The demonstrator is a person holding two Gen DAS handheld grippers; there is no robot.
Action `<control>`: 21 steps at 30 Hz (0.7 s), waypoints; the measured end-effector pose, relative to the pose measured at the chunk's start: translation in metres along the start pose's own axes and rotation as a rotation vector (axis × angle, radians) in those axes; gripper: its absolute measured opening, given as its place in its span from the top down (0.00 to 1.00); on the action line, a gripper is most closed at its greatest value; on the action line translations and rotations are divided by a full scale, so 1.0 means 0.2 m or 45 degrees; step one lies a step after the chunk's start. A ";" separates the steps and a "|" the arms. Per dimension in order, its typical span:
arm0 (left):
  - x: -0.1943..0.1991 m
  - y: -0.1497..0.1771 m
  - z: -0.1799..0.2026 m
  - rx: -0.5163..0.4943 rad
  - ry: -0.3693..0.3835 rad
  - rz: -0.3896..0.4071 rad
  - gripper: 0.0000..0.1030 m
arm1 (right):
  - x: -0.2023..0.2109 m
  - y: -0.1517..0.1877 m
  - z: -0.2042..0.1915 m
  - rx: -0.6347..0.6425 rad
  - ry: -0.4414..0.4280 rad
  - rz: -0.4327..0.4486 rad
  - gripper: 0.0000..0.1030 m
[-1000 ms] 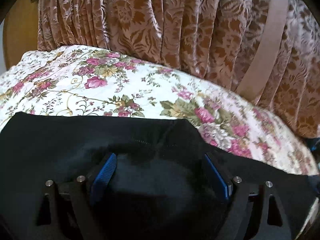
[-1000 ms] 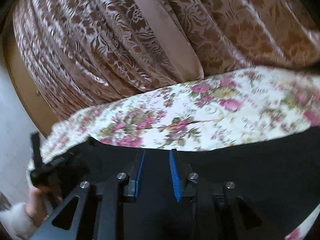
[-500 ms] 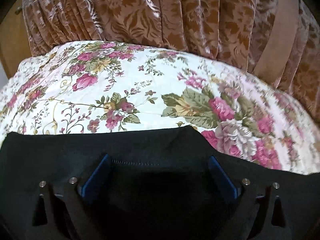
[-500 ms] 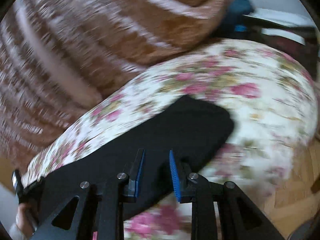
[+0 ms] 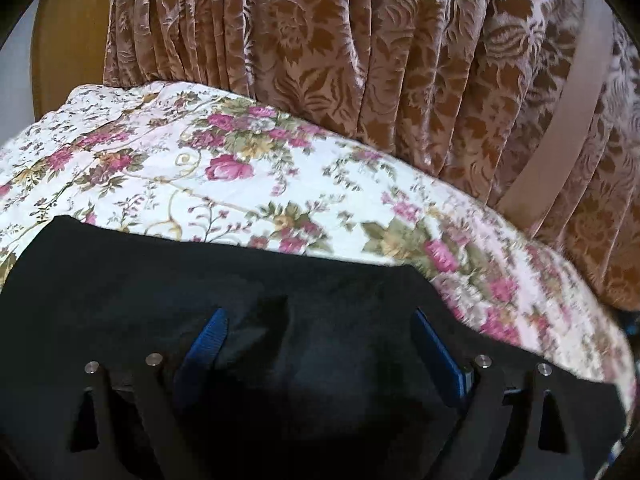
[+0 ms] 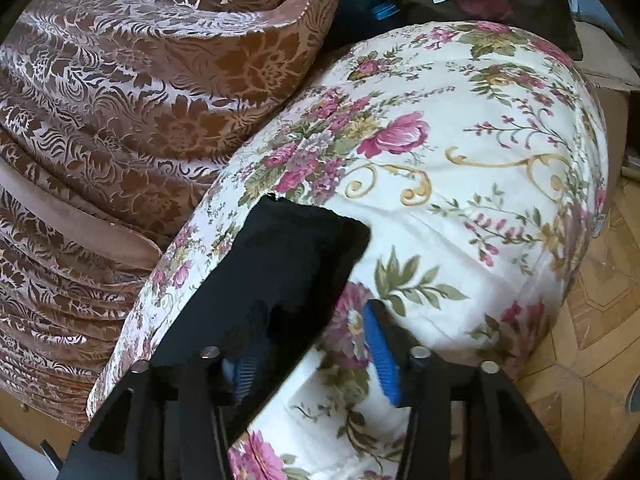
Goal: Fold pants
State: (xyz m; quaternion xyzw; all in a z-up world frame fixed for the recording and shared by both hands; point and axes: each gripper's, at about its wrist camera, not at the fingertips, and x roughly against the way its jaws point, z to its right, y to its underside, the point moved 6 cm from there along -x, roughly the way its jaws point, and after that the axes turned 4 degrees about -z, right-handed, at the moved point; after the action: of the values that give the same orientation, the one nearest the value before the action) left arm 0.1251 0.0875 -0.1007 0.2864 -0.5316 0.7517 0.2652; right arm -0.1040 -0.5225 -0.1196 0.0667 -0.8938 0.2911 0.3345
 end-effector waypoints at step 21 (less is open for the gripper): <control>-0.04 0.09 -0.05 0.030 0.070 0.009 0.01 | -0.12 -0.10 0.01 -0.187 -0.121 0.030 0.71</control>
State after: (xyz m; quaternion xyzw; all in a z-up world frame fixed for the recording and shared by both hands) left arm 0.1164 0.0913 -0.1204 0.2670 -0.5160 0.7665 0.2736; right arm -0.0815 -0.5422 -0.1264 0.0453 -0.9283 0.2250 0.2925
